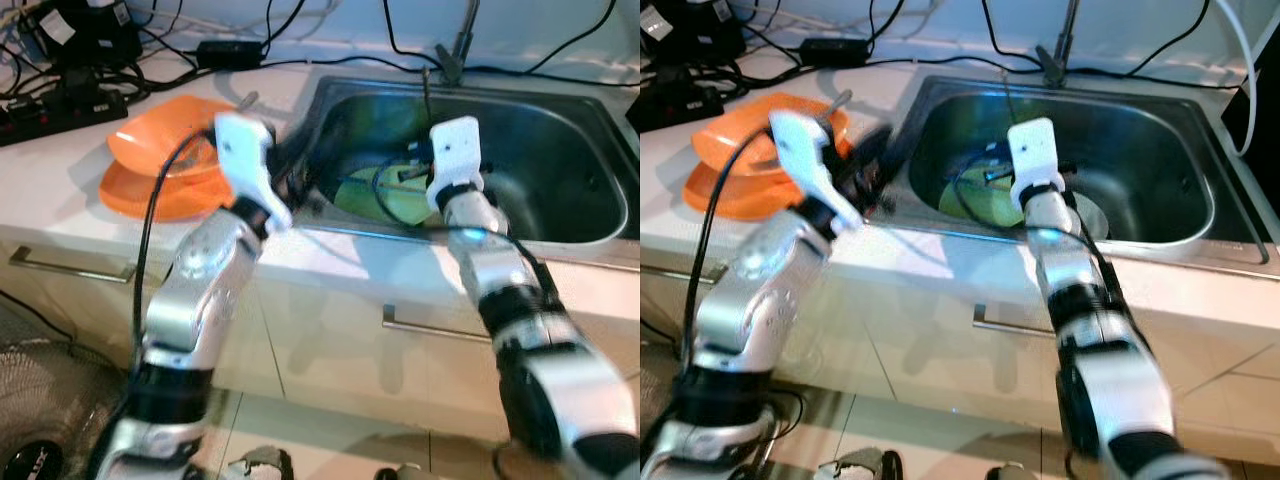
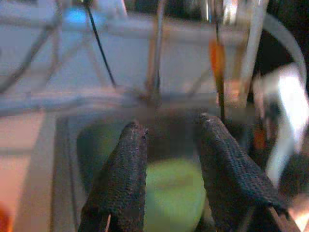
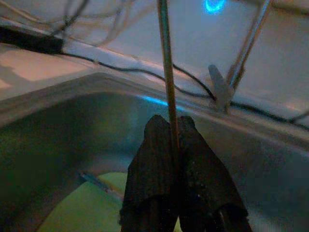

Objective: Kitchen organization

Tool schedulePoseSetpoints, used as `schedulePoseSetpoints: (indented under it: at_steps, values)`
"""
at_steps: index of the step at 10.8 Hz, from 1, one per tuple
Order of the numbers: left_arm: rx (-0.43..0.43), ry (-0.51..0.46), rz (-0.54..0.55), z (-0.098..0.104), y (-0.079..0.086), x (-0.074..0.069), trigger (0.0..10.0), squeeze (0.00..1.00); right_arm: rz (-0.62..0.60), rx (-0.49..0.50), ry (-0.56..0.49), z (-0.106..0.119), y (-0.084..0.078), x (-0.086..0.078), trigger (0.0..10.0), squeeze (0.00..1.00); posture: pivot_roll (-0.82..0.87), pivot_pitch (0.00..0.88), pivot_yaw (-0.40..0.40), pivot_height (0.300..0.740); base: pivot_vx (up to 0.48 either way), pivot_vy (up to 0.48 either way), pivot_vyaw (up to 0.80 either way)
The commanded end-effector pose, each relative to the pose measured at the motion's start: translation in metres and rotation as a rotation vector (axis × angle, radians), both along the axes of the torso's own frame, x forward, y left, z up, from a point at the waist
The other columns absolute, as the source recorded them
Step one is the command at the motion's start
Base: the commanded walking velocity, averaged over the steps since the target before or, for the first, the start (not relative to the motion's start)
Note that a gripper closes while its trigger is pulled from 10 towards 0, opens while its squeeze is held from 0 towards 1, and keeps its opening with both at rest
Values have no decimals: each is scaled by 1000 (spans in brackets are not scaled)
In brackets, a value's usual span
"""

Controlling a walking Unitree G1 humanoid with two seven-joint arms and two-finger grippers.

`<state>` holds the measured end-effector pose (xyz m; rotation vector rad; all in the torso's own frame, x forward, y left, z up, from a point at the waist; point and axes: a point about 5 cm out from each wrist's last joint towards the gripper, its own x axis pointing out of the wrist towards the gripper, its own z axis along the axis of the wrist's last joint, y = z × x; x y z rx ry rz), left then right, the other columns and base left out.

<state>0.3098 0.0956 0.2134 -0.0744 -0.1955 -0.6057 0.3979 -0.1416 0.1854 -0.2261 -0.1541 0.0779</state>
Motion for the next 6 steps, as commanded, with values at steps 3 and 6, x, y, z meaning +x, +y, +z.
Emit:
schedulePoseSetpoints:
  at_steps: [3, 6]
  values:
    - [114, 130, -10, -35, -6, -7, 10000, 0, -56, 124, 62, -1, -8, 6, 10000, 0, 144, 65, 22, 740, 0, 0, 0]
    - [153, 231, -63, -56, -16, -14, 10000, 0, -62, 169, 165, -20, 1, 5, 10000, 0, 138, 66, 22, 740, 0, 0, 0]
